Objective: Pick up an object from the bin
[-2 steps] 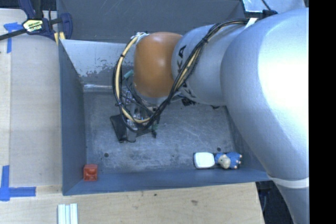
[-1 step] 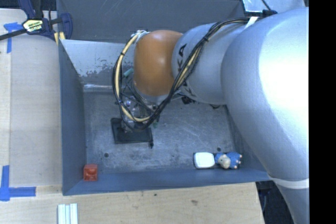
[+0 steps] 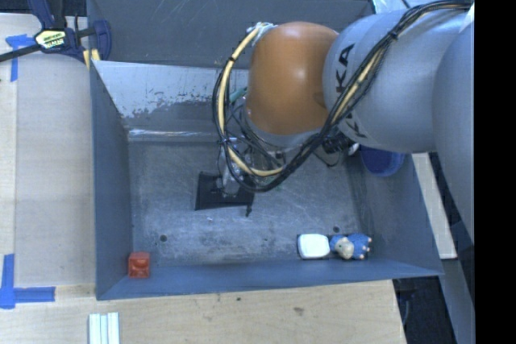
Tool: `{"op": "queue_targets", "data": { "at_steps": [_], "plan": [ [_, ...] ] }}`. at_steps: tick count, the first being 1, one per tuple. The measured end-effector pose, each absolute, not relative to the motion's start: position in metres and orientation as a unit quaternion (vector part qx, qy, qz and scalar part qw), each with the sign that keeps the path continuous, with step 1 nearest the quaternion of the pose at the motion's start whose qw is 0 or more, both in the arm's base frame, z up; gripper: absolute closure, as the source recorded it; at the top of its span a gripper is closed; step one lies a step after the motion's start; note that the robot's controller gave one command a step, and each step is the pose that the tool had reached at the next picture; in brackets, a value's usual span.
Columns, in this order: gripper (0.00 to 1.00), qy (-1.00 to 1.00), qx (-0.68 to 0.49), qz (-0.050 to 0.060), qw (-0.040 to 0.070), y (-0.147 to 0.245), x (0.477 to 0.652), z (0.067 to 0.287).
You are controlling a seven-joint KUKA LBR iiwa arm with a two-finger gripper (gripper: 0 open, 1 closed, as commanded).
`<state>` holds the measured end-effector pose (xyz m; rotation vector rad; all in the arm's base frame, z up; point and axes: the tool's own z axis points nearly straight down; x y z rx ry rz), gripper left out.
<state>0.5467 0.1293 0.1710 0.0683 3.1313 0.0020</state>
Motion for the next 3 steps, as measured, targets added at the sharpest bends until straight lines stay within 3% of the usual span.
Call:
{"op": "queue_targets", "data": {
  "at_steps": [1,2,3],
  "plan": [
    [1.0,1.0,0.009,0.001,0.006,0.117,0.571,0.325],
    [1.0,0.991,-0.134,0.001,0.003,0.152,0.584,0.31],
    [1.0,0.961,-0.277,0.0,-0.001,0.149,0.595,0.248]
  ]
}}
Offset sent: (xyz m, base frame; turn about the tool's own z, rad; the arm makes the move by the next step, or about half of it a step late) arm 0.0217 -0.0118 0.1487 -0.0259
